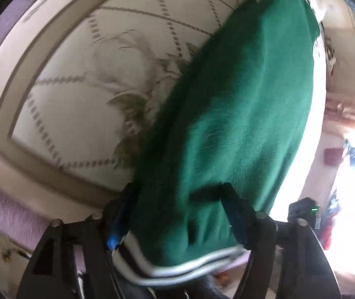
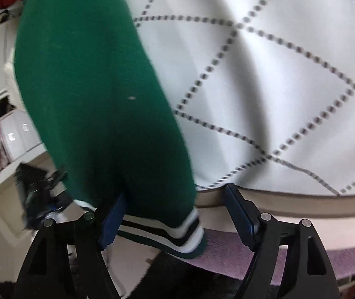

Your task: Fold large clothes

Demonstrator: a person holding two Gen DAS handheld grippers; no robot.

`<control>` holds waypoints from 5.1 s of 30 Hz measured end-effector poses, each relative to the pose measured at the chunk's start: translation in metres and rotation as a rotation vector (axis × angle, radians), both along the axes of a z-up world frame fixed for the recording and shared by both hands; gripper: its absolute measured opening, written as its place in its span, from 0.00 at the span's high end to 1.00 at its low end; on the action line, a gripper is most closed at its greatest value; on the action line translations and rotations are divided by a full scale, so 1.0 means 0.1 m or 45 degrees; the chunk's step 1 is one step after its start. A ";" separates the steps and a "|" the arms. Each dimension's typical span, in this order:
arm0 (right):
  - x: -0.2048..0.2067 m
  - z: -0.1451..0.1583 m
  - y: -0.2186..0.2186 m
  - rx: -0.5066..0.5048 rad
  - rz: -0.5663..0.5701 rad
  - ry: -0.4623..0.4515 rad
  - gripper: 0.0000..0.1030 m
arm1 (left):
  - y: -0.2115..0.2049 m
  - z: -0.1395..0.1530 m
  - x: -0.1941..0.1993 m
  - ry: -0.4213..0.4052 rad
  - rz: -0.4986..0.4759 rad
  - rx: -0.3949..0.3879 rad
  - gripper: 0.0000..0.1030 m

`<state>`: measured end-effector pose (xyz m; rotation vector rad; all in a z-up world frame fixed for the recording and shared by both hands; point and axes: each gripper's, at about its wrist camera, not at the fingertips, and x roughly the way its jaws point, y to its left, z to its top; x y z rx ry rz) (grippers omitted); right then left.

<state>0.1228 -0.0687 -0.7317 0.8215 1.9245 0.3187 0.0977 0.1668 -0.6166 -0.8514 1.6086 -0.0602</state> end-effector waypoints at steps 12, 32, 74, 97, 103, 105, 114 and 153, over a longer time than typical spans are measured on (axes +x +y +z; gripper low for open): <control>-0.09 0.07 0.14 0.197 -0.227 0.024 0.71 | -0.17 0.38 -0.04 -0.140 0.068 0.046 0.80; 0.19 2.04 0.03 0.630 -0.504 0.237 0.77 | 0.03 1.95 0.78 -0.321 0.223 0.013 0.86; 2.29 1.23 -0.36 -0.381 0.079 -0.411 0.58 | 0.21 0.13 2.48 -0.152 0.222 0.735 0.10; 1.24 0.77 -1.18 -0.142 -0.533 -0.258 0.52 | 0.50 1.06 1.18 -0.284 0.420 0.850 0.10; 0.18 0.70 -0.92 -0.029 -0.249 0.279 0.37 | 0.43 0.90 0.64 -0.151 0.245 0.944 0.10; 0.16 0.93 -0.99 -0.089 -0.148 0.208 0.35 | 0.37 0.82 0.49 -0.111 0.227 0.958 0.10; 1.42 1.98 -0.51 -0.179 0.263 -0.547 0.29 | 0.21 0.55 0.24 -0.043 0.341 0.896 0.10; 0.50 1.27 -1.02 -0.157 0.297 -0.074 0.89 | -0.18 0.59 0.13 -0.043 0.203 0.980 0.10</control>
